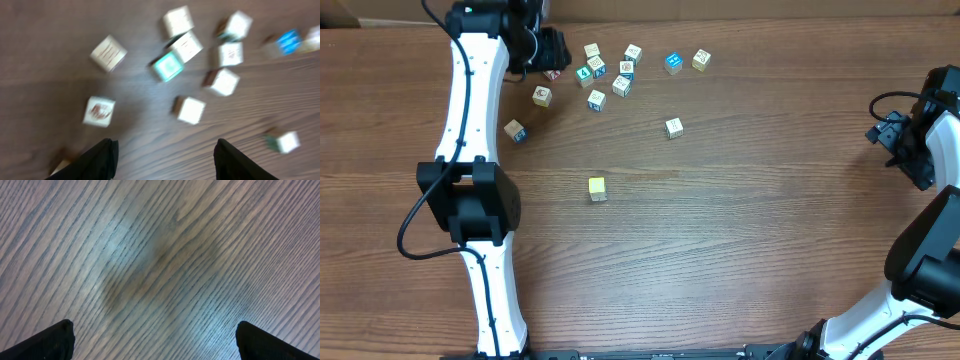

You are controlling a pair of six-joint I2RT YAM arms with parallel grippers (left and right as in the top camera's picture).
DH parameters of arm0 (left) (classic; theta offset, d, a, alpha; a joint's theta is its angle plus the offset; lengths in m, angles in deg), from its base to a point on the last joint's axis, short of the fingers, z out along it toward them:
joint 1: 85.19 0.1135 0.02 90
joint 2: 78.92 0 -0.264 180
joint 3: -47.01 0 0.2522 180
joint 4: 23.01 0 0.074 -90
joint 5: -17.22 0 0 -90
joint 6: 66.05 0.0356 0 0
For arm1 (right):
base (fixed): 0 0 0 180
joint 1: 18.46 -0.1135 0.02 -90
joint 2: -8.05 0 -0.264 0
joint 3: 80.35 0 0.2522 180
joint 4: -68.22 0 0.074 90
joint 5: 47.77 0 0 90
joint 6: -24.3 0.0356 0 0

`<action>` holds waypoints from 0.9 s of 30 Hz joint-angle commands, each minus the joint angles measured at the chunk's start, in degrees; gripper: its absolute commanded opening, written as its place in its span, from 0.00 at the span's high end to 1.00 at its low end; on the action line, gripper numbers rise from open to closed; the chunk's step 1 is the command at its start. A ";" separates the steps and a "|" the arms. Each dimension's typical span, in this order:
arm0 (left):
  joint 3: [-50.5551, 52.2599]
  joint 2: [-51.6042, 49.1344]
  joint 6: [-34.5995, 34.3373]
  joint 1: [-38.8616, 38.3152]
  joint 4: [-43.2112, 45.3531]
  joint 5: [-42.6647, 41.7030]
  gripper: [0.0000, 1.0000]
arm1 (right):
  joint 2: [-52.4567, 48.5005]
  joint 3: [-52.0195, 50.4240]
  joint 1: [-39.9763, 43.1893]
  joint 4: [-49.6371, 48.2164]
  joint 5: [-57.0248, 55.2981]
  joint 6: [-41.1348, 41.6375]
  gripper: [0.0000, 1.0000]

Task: Form a tower
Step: 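Reach the left gripper to the acorn-picture block in the cluster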

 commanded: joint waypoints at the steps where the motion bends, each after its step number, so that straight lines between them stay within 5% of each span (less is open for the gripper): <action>1: -1.14 -1.77 -1.03 -0.63 -1.88 9.68 0.41 | 1.51 1.07 0.22 -0.26 -0.37 -0.20 0.00; 6: -1.07 -4.24 -0.98 -0.46 -2.67 11.98 0.35 | 1.51 1.07 0.22 -0.26 -0.37 -0.20 0.00; 17: -1.07 -6.69 5.86 -0.46 1.27 13.66 0.45 | 1.51 1.07 0.22 -0.26 -0.37 -0.20 0.00; 27: 2.97 -6.69 10.84 -0.46 4.96 13.68 0.37 | 1.51 1.07 0.22 -0.26 -0.37 -0.20 0.00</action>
